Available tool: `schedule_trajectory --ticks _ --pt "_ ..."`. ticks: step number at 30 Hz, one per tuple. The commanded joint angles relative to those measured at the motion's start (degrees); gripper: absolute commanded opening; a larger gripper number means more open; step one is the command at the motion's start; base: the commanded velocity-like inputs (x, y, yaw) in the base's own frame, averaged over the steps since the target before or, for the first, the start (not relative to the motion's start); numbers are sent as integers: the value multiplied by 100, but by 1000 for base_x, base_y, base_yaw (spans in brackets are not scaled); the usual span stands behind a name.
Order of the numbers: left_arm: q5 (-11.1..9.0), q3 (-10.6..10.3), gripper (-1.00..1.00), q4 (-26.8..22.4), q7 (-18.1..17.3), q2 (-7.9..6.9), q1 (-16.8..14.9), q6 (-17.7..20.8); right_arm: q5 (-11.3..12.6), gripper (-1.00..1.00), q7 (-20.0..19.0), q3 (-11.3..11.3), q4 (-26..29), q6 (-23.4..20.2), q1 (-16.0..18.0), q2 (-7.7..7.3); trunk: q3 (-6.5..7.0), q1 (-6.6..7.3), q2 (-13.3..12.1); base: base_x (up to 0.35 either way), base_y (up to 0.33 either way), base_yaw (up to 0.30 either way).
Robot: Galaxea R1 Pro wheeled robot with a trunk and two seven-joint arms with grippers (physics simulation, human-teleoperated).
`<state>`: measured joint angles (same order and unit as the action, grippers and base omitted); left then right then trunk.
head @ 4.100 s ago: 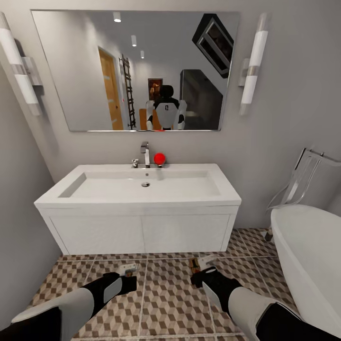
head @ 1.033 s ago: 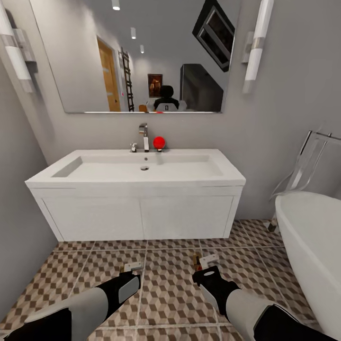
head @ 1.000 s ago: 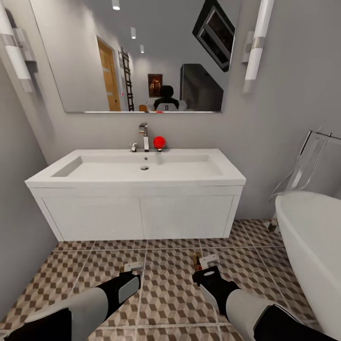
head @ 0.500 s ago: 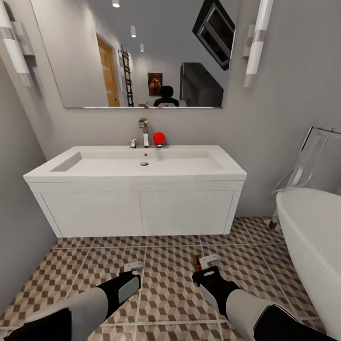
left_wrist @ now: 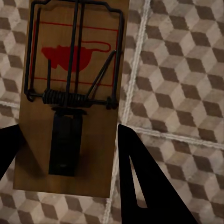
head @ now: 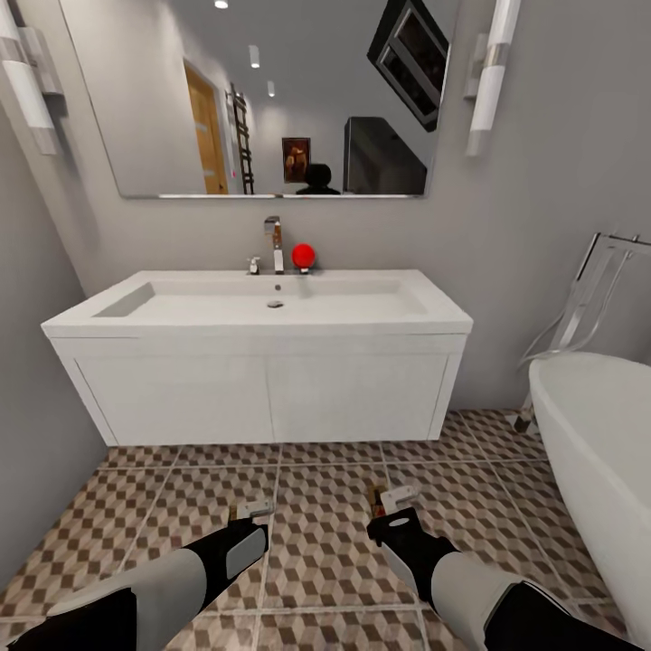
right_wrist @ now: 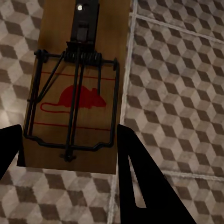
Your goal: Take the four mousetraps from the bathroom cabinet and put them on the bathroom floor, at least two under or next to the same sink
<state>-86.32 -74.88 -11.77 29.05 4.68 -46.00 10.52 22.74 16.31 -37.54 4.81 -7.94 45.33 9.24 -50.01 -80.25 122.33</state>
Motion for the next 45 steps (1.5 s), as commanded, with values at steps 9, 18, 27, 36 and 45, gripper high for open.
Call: schedule_trajectory --ticks 9,18,27,36,45 --pt "19 -27 -100 -11 30 -2 -5 42 55 -100 22 -51 11 -32 2 -1 -167 -197 365 0 0 0" --pt "19 -27 -100 -16 30 -2 -5 45 55 -100 22 -48 11 -32 2 -1 -329 -395 726 0 0 0" --pt "19 -27 -100 -11 30 -2 -5 44 55 -100 22 -50 11 -32 2 -1 -490 -593 1087 0 0 0" --pt "11 -19 -100 2 38 -9 -5 62 55 -100 22 -50 11 -32 2 -1 -652 -790 1448 89 0 0" --pt "10 -18 -100 4 39 -10 -5 64 9 -100 18 -51 28 -32 2 -1 -814 -988 1809 322 0 0"
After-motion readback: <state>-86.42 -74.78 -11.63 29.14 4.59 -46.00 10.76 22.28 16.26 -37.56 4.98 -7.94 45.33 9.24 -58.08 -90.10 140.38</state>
